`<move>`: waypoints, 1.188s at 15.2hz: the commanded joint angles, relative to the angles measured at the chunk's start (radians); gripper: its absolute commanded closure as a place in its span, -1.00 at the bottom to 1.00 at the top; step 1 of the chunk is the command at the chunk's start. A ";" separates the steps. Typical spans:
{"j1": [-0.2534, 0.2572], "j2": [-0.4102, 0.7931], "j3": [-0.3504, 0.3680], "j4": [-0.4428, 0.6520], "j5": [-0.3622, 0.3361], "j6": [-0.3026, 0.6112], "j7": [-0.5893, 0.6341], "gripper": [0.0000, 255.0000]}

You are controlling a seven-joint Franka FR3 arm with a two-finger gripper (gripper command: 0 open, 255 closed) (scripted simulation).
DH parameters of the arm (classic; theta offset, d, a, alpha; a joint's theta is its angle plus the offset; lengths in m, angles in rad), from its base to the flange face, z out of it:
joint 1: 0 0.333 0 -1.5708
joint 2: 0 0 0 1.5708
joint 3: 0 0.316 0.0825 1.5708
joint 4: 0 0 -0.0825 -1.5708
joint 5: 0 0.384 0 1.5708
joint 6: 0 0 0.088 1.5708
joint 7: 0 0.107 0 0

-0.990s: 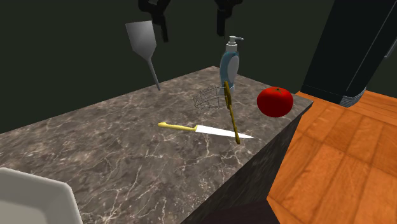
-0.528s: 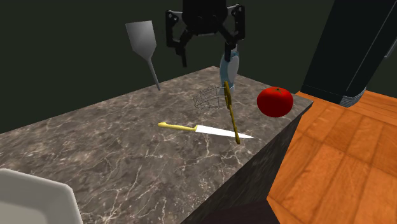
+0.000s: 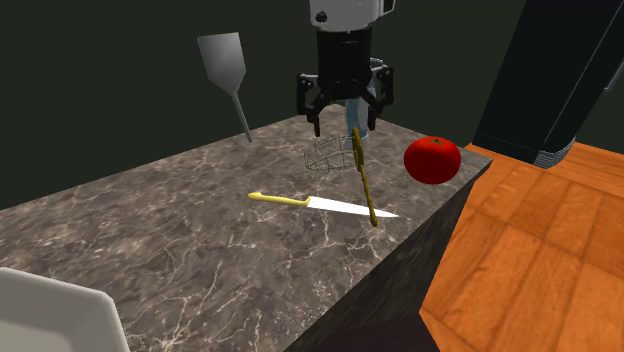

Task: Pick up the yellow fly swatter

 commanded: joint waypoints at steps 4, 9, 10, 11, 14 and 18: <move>-0.018 0.171 -0.043 0.035 -0.004 0.139 -0.010 -1.00; -0.035 0.351 -0.081 0.095 0.015 0.259 -0.028 -1.00; -0.039 0.388 -0.087 0.111 0.021 0.280 -0.033 -1.00; -0.040 0.393 -0.088 0.113 0.022 0.282 -0.034 -1.00; -0.041 0.416 -0.089 0.095 0.025 0.323 -0.033 -1.00; -0.042 0.456 -0.091 0.072 0.031 0.386 -0.033 -1.00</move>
